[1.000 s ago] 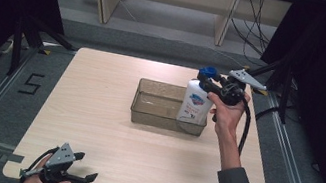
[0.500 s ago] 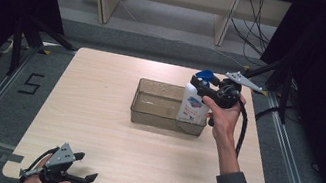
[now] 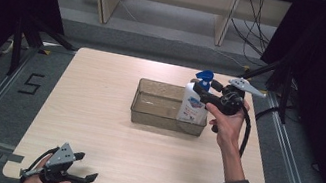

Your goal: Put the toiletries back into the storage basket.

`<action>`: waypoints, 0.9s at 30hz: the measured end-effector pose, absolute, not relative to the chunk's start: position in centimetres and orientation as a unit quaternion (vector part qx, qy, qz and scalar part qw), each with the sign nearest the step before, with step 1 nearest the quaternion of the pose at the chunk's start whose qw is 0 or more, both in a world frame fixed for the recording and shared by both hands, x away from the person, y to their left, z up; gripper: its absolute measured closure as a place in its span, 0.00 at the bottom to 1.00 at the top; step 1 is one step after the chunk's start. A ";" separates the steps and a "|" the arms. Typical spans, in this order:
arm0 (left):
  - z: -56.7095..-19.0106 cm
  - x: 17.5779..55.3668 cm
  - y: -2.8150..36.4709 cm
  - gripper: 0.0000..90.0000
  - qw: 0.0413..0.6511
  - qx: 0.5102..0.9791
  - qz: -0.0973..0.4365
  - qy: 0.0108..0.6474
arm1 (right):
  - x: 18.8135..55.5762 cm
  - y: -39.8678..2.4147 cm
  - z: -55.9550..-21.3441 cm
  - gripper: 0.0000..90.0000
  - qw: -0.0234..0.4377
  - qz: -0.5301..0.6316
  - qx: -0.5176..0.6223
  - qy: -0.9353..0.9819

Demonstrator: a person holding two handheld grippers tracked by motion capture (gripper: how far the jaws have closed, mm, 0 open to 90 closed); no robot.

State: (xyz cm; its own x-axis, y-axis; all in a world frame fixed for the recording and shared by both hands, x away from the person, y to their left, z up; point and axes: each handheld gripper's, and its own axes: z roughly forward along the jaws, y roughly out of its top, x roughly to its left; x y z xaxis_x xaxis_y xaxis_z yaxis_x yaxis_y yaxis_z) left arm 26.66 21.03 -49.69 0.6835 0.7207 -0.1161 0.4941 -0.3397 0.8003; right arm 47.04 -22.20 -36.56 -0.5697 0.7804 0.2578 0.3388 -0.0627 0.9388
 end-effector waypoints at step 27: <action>-49.8 26.5 20.8 0.18 0.450 0.794 0.128 0.388 | 44.5 -22.3 -36.4 0.24 0.205 0.588 0.407 0.668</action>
State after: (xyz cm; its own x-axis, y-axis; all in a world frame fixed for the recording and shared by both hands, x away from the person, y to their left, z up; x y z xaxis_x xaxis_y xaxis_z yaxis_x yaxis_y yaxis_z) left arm 26.53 20.81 -49.79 0.6653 0.7322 -0.1458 0.5012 -0.2933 0.8141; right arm 44.50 -22.31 -36.43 -0.5837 0.7857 0.2051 0.3027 -0.0239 0.9528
